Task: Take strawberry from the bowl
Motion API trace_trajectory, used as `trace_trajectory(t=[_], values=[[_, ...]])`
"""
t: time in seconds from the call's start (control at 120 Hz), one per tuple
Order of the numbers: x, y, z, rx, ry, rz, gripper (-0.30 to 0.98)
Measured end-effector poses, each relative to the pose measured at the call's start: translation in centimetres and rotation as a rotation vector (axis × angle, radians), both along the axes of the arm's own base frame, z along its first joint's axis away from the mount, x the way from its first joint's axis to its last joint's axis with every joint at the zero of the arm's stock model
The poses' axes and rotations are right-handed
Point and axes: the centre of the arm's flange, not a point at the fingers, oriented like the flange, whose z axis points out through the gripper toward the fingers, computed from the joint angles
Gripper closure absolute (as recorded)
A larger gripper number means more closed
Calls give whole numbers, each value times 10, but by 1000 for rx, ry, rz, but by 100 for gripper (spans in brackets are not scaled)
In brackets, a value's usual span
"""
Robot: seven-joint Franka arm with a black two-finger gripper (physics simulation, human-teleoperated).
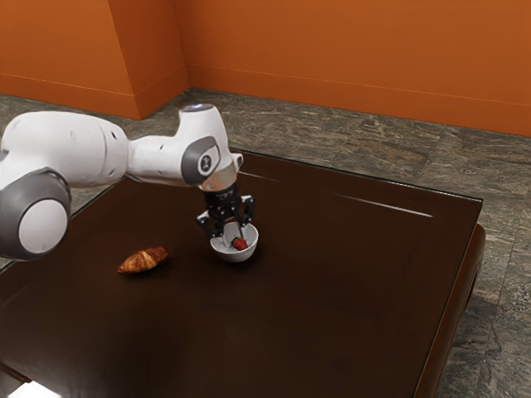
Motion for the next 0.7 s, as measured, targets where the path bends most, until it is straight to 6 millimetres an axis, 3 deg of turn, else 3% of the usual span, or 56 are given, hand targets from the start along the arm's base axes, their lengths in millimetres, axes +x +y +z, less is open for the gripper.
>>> trace_trajectory(t=[0.125,0.275,0.7], values=[[5,-2,-1,-1,-35,33,46],[10,-5,-16,-2,-61,62,49],[12,3,-34,11,-76,104,50]])
